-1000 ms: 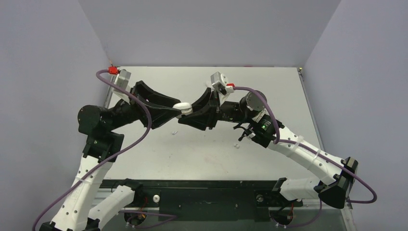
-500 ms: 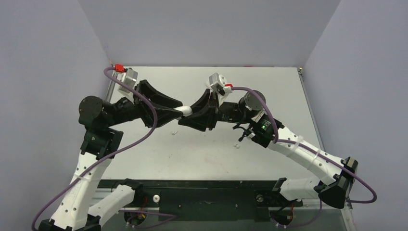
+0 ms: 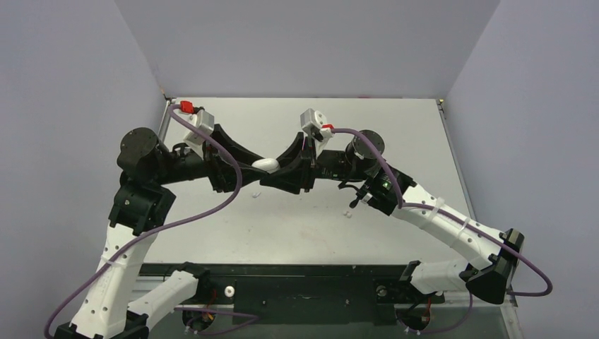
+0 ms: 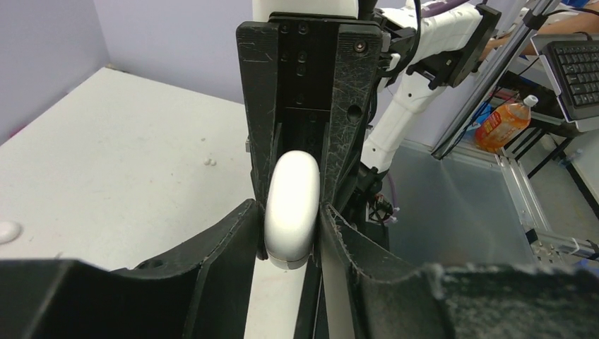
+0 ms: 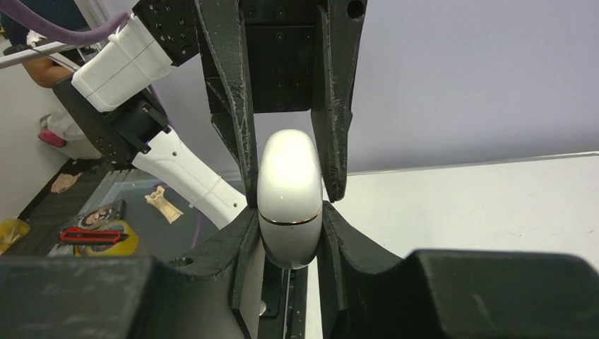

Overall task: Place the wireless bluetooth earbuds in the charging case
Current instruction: Open the charging case.

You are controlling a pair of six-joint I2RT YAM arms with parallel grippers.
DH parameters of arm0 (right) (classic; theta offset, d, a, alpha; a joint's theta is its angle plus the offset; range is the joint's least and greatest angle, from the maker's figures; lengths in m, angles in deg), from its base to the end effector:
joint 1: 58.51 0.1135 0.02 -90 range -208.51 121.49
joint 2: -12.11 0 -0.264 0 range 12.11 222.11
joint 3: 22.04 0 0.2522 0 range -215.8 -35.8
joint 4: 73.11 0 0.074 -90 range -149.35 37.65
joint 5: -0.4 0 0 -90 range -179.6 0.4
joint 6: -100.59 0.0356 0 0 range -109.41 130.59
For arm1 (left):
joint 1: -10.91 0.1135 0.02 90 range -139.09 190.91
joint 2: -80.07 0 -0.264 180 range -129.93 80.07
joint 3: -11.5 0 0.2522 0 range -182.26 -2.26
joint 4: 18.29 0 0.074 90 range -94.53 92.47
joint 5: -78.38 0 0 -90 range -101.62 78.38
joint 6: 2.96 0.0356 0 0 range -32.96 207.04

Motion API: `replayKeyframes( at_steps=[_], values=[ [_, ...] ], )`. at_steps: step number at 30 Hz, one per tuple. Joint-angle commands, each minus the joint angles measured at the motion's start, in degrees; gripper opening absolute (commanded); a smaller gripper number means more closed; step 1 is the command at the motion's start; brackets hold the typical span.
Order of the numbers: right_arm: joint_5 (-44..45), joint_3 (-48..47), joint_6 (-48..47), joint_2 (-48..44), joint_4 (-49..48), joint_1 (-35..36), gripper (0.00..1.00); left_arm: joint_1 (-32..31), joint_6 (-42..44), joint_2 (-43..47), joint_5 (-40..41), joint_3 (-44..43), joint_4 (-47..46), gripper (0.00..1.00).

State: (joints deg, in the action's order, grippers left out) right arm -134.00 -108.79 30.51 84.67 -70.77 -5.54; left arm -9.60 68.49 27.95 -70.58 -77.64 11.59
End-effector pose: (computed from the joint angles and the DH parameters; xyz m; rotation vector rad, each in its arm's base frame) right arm 0.1504 0.2407 0.4476 -1.1124 1.1842 1.5387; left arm 0.1307 -0.0814 0.4852 0.9135 1.3739 -1.2664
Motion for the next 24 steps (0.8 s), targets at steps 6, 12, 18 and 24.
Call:
replayKeyframes(
  at_steps=[6, 12, 18, 24],
  values=[
    [-0.3, -3.5, -2.6, 0.6, 1.2, 0.9, 0.0, -0.1, -1.5, -0.1, -1.0, -0.9, -1.0, 0.19],
    [-0.4, -2.7, -4.9, 0.3, 4.5, 1.0, 0.0, 0.2, -10.7, -0.4, -1.3, 0.5, -9.1, 0.0],
    [1.3, -1.2, -8.5, -1.1, 9.7, 2.2, 0.0, 0.9, -13.6, -0.5, 0.2, 2.5, -11.1, 0.0],
    [2.0, -0.4, -10.1, -2.4, 12.1, 2.7, 0.0, 1.9, -13.4, -1.2, 4.5, 2.3, -10.8, 0.11]
  ],
)
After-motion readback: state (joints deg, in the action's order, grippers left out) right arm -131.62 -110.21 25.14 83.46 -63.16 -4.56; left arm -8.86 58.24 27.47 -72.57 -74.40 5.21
